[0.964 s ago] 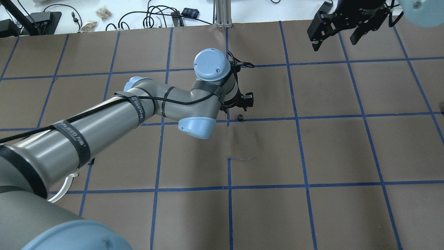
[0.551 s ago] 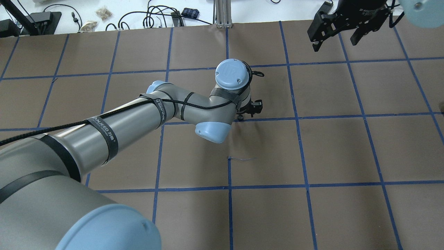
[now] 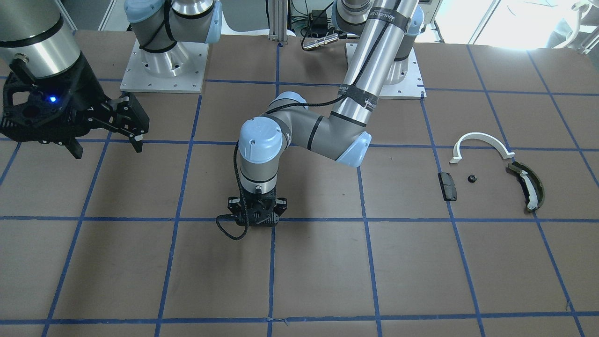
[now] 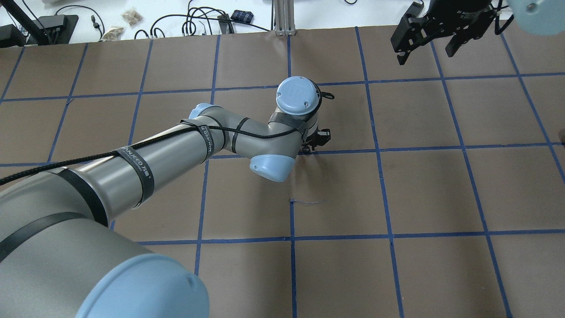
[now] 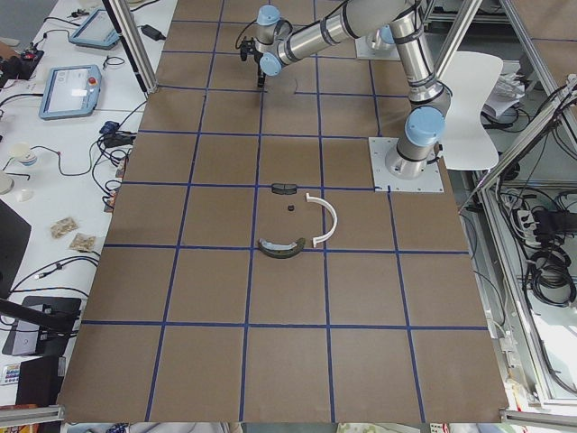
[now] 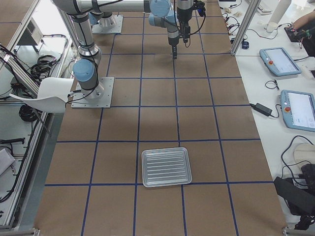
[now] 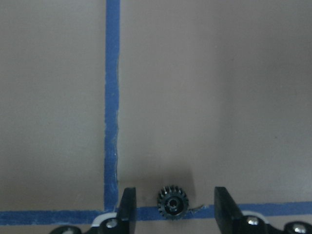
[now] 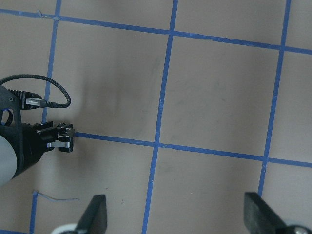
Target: Place bearing gear from tray to pile
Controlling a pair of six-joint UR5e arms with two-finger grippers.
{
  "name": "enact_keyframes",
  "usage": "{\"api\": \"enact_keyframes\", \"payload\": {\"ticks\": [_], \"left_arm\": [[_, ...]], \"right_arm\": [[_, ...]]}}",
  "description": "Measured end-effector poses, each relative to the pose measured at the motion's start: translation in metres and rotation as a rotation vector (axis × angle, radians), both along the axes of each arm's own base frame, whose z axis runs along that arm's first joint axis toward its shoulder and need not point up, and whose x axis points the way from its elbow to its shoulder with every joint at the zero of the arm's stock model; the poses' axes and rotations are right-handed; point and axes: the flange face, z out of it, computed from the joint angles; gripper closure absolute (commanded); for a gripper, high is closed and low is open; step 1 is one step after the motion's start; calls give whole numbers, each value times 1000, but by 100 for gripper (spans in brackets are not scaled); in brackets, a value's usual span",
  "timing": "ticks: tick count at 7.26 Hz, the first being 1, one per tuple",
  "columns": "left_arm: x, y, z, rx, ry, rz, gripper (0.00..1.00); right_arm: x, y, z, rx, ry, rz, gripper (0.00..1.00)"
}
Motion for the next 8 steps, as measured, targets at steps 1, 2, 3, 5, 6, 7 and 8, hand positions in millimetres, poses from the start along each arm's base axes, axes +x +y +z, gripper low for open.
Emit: {"api": "enact_keyframes", "payload": {"ticks": [1, 2, 3, 5, 6, 7, 8], "left_arm": [[1, 0, -2, 9, -8, -11, 91], [2, -2, 2, 13, -14, -22, 92], [10, -11, 17, 20, -22, -30, 95], [80, -46, 65, 105, -106, -104, 97], [143, -63, 91, 143, -128, -129, 97], [220, -72, 108, 173, -147, -147, 97], [306, -70, 116, 208, -172, -151, 97]], "right_arm": [[0, 0, 0, 0, 0, 0, 0], [0, 0, -1, 0, 0, 0, 0], [0, 0, -1, 1, 0, 0, 0], [-1, 0, -2, 3, 1, -2, 0], [-1, 0, -2, 3, 1, -2, 0], [-1, 0, -3, 4, -1, -1, 0], [-1, 0, -3, 5, -1, 0, 0]]}}
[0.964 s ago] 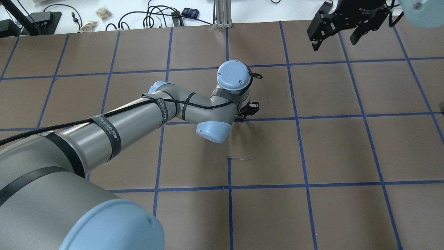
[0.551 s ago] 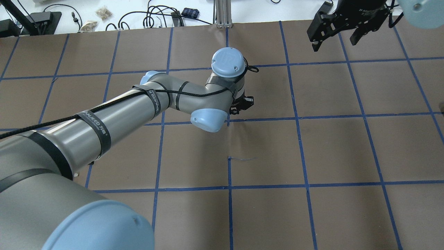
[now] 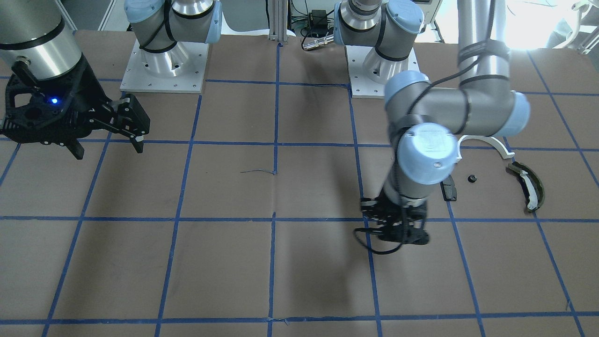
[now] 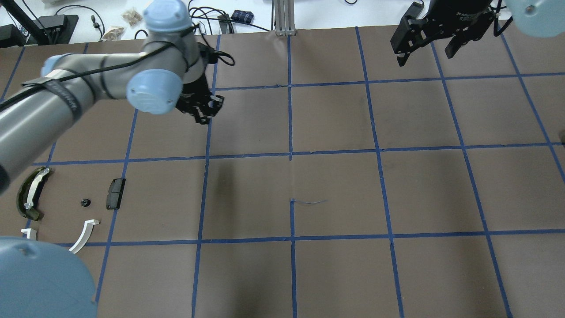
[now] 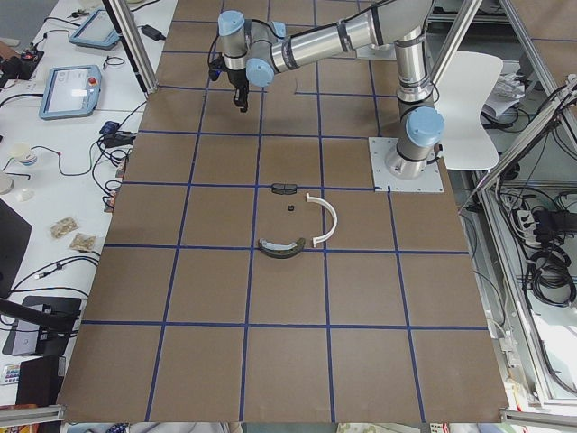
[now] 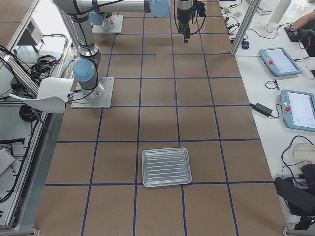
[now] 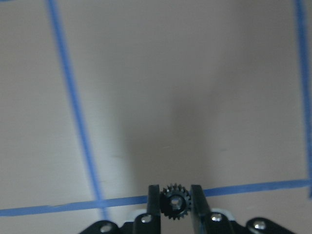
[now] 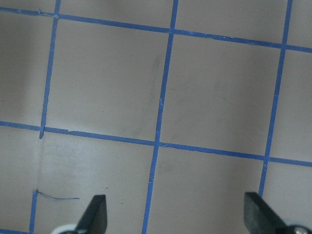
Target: Place bearing gear from tray to pile
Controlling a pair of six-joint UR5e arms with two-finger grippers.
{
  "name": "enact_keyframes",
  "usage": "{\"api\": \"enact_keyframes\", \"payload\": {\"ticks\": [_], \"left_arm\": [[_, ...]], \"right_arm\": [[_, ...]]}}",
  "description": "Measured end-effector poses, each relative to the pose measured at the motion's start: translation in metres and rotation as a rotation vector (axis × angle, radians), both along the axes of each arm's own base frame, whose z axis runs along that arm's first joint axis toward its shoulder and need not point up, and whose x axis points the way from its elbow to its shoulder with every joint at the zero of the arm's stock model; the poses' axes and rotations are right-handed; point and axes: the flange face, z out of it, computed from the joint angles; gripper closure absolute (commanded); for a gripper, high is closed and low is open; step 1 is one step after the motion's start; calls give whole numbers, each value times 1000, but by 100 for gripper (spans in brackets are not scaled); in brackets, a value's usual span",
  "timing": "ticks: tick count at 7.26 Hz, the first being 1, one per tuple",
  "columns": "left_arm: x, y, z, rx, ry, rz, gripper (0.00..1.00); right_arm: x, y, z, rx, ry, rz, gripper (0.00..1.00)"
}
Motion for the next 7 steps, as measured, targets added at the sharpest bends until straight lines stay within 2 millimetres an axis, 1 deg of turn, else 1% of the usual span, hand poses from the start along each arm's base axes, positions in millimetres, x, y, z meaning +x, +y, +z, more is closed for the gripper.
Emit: {"api": "enact_keyframes", "payload": {"ticks": [1, 2, 3, 4, 5, 6, 7], "left_arm": [[85, 12, 3, 35, -17, -9, 97], [161, 31, 4, 65, -11, -31, 97], [238, 58, -2, 93, 28, -42, 96], [306, 89, -16, 105, 94, -36, 96], [350, 116, -34, 98, 147, -31, 96], [369, 131, -51, 86, 166, -31, 96], [368, 139, -65, 83, 177, -33, 96]], "right_arm": [[0, 0, 0, 0, 1, -1, 0], [0, 0, 1, -2, 1, -2, 0], [0, 0, 2, -5, 0, -10, 0], [1, 0, 4, -9, -2, -32, 0], [1, 0, 4, -9, -4, -50, 0], [1, 0, 3, -5, -6, -58, 0], [1, 0, 0, 0, -7, -61, 0]]}}
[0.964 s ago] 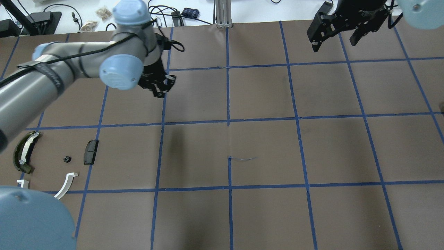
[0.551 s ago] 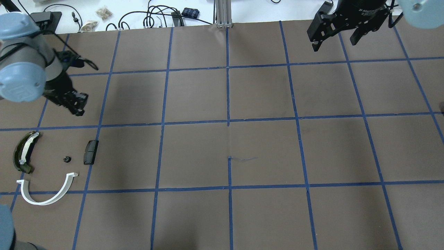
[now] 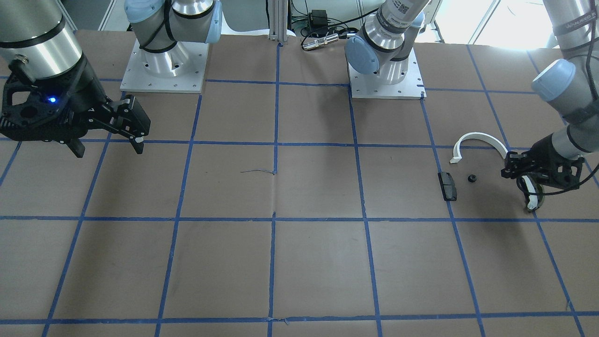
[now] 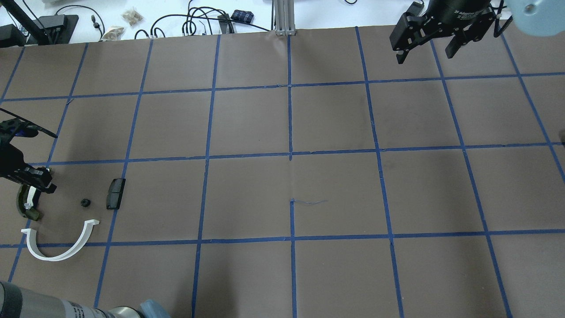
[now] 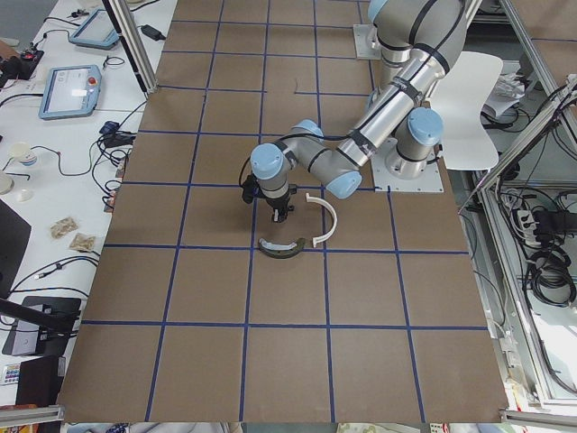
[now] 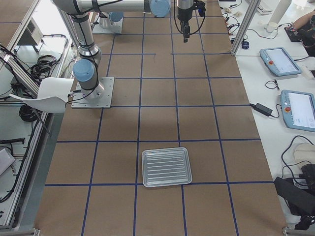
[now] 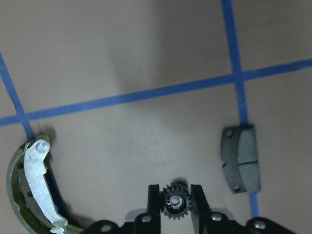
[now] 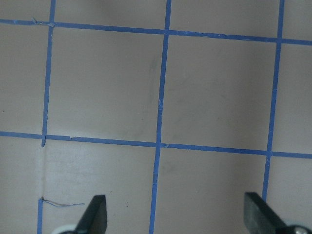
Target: Place bearing gear from tray to pile
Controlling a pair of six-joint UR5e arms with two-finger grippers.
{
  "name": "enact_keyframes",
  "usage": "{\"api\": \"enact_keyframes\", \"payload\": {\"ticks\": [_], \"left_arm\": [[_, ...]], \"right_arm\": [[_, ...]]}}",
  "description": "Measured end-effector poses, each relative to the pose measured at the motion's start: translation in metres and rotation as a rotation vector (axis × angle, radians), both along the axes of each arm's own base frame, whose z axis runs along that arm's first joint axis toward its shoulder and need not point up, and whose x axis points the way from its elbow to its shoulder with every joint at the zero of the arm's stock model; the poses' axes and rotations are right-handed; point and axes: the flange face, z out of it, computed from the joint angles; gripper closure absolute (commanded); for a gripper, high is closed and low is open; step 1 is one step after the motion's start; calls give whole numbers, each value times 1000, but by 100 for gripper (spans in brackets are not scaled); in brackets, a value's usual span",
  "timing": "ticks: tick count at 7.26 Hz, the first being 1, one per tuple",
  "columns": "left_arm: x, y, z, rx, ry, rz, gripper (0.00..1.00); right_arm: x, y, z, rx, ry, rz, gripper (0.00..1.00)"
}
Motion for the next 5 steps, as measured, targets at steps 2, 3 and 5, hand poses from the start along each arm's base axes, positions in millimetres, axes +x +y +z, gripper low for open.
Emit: {"api": "enact_keyframes", "payload": {"ticks": [2, 3, 5], "left_arm": [[-15, 6, -7, -6, 11, -19, 96], [-17, 6, -11, -6, 22, -22, 96], [-20, 8, -21, -18, 52, -13, 91]], "right_arm": [[0, 0, -2, 5, -2, 3, 0], [0, 0, -3, 6, -3, 7, 0], [0, 1, -3, 7, -4, 10, 0]]}}
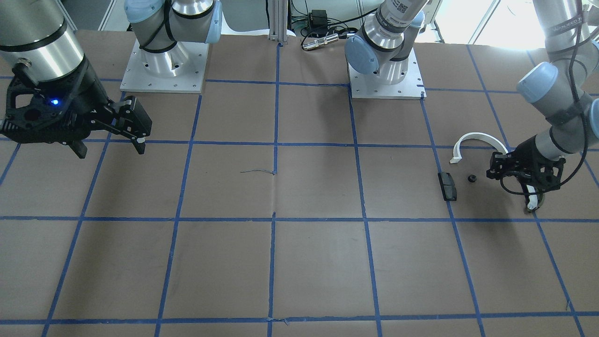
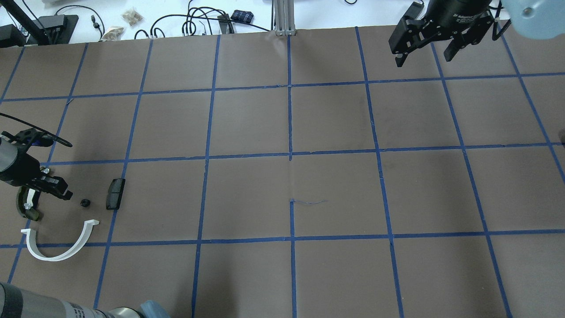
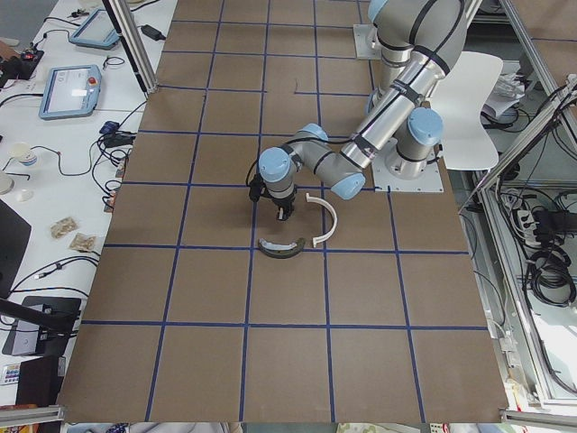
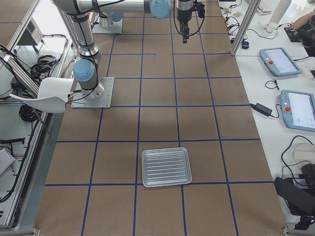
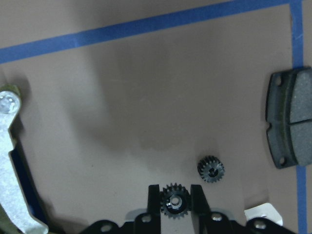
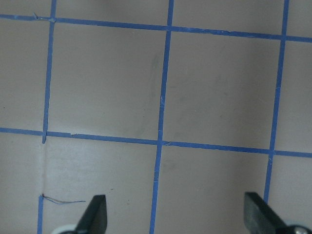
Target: Place bearing gear from tray to pile
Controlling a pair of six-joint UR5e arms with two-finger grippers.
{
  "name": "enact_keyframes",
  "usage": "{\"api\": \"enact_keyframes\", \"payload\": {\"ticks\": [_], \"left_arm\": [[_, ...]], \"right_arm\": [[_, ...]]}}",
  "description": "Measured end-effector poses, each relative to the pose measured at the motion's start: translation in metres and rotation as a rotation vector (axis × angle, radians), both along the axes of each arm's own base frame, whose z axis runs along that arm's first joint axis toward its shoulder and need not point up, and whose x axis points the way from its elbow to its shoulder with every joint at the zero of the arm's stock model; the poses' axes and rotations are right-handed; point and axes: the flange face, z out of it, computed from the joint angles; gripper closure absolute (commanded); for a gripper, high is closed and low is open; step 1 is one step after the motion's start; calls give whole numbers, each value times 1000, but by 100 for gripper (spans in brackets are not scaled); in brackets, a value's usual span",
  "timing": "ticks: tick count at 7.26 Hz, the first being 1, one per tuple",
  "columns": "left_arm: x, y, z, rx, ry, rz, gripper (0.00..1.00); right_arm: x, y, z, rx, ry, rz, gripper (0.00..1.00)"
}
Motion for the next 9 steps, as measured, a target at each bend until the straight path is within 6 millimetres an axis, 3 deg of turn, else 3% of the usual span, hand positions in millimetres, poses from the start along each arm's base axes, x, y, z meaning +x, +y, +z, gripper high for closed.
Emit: {"api": "enact_keyframes", "payload": {"ticks": [1, 3, 4, 6, 8, 9], "left_arm": [[-1, 1, -4, -5, 4, 6, 71], [-3, 2, -11, -1, 11, 12, 57], [-3, 2, -14, 4, 15, 13, 43], [-4, 0, -12, -1, 10, 14, 34], [-22, -13, 22, -43, -40, 25, 30], [-45, -23, 52, -67, -72, 15, 30]], "right_arm": [[0, 0, 0, -1, 0, 1, 0], [0, -1, -2, 4, -1, 4, 0], [0, 0, -2, 4, -1, 5, 0], [1, 0, -2, 2, -6, 6, 0], [2, -1, 0, -9, -10, 7, 0], [2, -1, 0, -14, -10, 8, 0]]}}
